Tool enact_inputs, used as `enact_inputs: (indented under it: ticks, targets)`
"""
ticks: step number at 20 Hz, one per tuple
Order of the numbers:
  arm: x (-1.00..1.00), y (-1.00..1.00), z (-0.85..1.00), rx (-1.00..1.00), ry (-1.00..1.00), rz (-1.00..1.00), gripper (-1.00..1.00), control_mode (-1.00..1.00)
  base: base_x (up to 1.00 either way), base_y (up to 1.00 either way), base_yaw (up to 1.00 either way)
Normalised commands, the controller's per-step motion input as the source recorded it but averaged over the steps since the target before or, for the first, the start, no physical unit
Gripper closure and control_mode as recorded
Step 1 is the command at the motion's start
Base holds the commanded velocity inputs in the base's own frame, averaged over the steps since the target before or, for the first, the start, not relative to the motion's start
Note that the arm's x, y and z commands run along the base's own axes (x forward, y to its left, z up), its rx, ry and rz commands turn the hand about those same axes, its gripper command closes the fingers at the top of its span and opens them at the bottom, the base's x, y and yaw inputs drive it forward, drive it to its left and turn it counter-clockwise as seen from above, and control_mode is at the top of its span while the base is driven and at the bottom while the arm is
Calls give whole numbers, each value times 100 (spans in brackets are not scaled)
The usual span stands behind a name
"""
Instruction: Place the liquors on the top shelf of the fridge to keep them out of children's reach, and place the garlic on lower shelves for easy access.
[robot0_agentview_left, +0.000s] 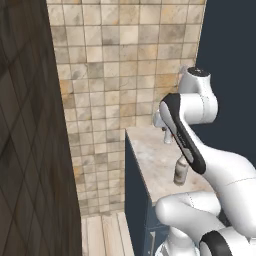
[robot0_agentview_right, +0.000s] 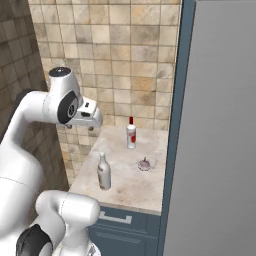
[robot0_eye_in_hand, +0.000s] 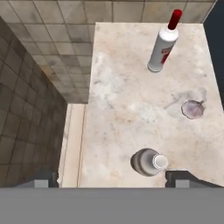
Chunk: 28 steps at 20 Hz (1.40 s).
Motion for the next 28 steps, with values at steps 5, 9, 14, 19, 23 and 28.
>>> enact_inputs:
  ticks: [5, 9, 14, 19, 23, 28]
  targets:
    - [-17, 0, -28, 0, -8, -24, -100, -100, 0, 0, 0]
    - [-5, 0, -17, -1, 0, -38, -100, -100, 0, 0, 0]
    - [-1, 0, -15, -4, 1, -43, -100, -100, 0, 0, 0]
    - [0, 0, -23, -6, 5, -44, -100, -100, 0, 0, 0]
    - [0, 0, -29, -7, 6, -37, -100, -100, 0, 0, 0]
    - [1, 0, -31, -7, 6, -28, -100, -100, 0, 0, 0]
